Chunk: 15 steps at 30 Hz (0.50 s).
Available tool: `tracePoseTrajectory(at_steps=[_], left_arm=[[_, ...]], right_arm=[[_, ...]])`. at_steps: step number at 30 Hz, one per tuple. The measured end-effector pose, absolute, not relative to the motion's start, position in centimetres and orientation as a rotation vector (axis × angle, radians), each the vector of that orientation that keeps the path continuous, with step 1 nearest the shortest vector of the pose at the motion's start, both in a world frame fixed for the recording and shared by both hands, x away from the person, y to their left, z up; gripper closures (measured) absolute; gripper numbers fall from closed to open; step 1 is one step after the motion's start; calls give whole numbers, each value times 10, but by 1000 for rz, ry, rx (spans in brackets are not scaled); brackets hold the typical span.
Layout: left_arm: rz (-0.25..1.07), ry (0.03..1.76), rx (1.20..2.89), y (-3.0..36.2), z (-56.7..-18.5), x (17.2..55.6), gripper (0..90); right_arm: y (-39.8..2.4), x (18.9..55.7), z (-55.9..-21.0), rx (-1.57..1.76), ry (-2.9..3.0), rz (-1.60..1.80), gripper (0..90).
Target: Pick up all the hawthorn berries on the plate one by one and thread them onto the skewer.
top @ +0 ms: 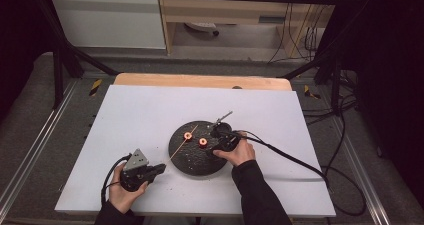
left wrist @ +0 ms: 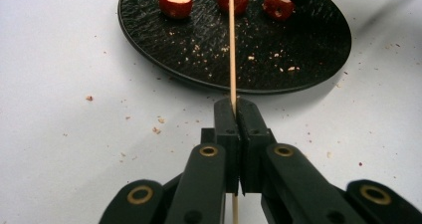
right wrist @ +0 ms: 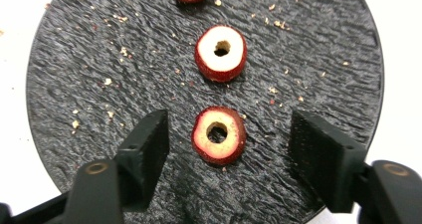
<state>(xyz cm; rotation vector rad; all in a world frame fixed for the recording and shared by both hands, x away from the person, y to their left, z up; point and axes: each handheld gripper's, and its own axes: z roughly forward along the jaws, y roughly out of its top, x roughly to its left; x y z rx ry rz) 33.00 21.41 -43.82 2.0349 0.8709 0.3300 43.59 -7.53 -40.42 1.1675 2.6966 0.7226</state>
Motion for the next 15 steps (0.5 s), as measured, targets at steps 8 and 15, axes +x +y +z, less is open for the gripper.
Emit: tracePoseTrajectory(at_steps=[8,15], left_arm=[[332,872,2035,215,-438,331,883],[331,873,2038,214,-439,331,883]], right_arm=[[-72,440,-410,1239,2711,711,487],[-71,441,-412,1276,2719,705,548]])
